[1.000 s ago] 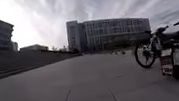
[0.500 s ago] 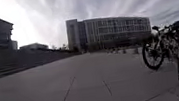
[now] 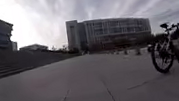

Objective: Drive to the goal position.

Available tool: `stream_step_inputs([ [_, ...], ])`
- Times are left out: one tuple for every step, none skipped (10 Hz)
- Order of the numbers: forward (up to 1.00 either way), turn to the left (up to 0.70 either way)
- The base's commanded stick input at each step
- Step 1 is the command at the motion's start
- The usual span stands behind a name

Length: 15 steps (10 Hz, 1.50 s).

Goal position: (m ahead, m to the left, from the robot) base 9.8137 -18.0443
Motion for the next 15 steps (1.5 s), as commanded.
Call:
stream_step_inputs([
  [0.70, 0.00],
  [0.70, 0.00],
  [0.70, 0.00],
  [0.70, 0.00],
  [0.70, 0.00],
  [0.70, 0.00],
  [0.70, 0.00],
  [0.70, -0.10],
  [0.70, -0.34],
  [0.70, -0.35],
  [0.70, -0.10],
  [0.70, 0.00],
  [0.70, 0.00],
  [0.70, 0.00],
  [0.70, 0.00],
])
